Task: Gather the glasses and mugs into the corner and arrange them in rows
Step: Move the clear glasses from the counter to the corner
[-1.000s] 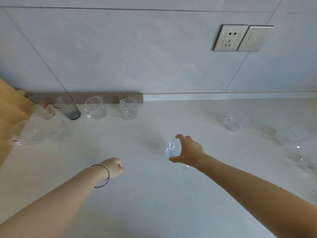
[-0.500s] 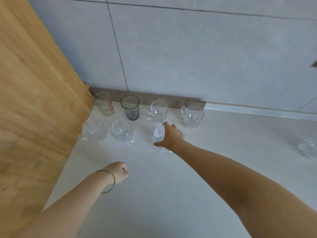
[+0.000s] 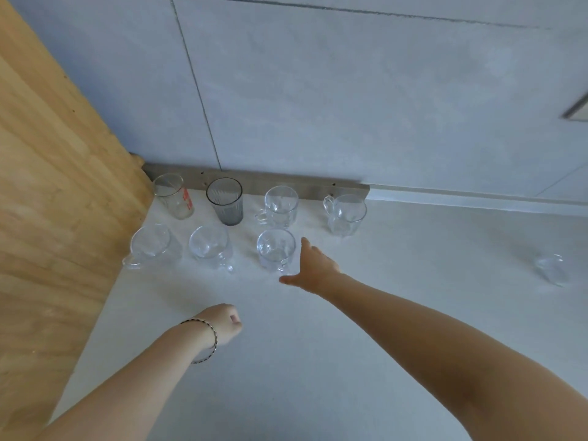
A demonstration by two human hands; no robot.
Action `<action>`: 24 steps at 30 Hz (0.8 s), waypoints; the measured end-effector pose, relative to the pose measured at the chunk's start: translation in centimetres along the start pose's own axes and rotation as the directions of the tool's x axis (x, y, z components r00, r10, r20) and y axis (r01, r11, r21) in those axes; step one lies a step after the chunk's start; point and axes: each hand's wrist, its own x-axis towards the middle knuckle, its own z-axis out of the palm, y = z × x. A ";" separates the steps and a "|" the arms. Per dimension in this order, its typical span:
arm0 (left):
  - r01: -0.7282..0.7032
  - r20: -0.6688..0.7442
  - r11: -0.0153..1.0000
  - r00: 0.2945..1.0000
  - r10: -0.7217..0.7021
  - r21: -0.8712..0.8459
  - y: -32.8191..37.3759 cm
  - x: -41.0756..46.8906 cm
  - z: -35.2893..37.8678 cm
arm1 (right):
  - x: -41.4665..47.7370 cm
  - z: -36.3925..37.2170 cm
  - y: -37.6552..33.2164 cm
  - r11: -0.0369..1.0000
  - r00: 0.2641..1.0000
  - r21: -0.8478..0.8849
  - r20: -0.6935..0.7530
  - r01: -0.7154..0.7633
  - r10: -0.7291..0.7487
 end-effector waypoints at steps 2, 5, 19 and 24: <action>-0.016 0.003 0.999 1.000 0.016 0.031 2.4 0.2 0.3 | -1.5 -0.3 3.6 1.000 0.992 0.015 0.130 0.000 -0.002; -0.060 0.002 0.996 0.998 0.060 0.073 7.3 0.6 1.3 | -4.3 -1.4 10.2 0.999 0.977 0.027 0.210 -0.035 0.028; -0.239 0.059 0.935 0.971 0.232 0.261 37.5 0.3 11.9 | -12.8 -13.5 44.7 0.936 0.930 0.132 -0.131 -0.327 0.343; -0.228 0.064 0.942 0.974 0.219 0.247 42.3 0.7 13.2 | -11.6 -19.1 50.1 0.922 0.863 0.223 -0.334 -0.318 0.378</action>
